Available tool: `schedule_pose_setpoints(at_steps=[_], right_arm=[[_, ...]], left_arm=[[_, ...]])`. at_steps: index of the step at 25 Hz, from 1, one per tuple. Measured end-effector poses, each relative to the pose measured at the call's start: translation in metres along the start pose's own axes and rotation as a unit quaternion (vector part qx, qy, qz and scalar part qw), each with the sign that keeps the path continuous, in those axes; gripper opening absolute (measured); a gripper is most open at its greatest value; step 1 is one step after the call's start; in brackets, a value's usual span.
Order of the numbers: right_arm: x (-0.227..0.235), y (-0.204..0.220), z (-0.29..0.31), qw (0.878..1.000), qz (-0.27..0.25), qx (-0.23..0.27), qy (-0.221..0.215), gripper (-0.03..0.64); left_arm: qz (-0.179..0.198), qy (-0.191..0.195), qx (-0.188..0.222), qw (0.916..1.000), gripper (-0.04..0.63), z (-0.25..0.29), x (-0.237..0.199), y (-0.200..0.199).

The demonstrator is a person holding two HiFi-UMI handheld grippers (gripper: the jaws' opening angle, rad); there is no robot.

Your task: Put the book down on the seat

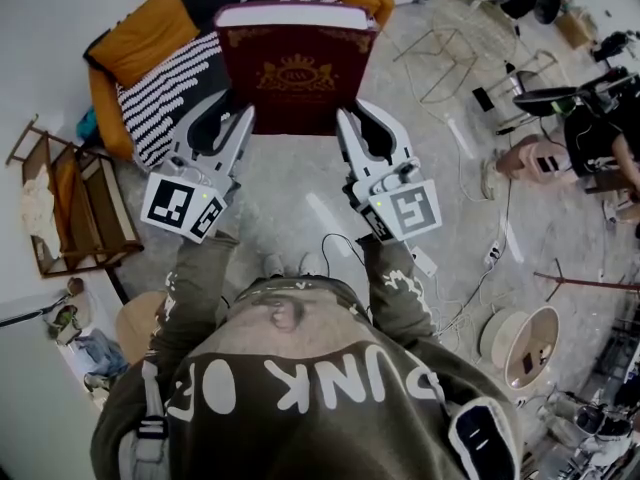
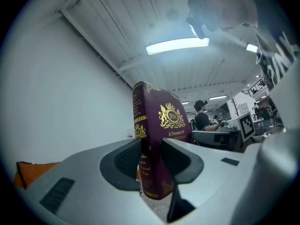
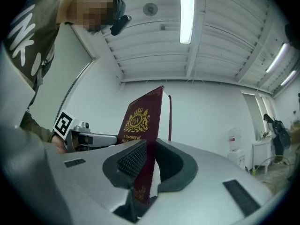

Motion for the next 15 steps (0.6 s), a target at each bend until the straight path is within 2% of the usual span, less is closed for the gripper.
schedule_pose_setpoints(at_steps=[6,11,15], right_arm=[[0.006,0.006,0.0,1.0,0.0,-0.006,-0.005,0.061],[0.03,0.012,-0.028,1.0,0.02,0.008,0.003,0.061],[0.041,0.019,-0.035,1.0,0.027,0.003,0.005,0.06]], left_arm=[[0.0,-0.006,-0.007,1.0,0.124,0.004,0.002,0.007],[0.006,-0.008,-0.02,0.9997,0.123,0.022,0.035,0.014],[0.005,-0.009,-0.027,0.9996,0.123,0.031,0.043,0.021]])
Point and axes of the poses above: the fingertips, and each gripper's own axes: z forward along the fingers, x to its right, y out of its underside, the point moved 10 cm from there along -z, backward along the fingers, and after that the axes turned 12 degrees about -y, right-handed, at the moved point
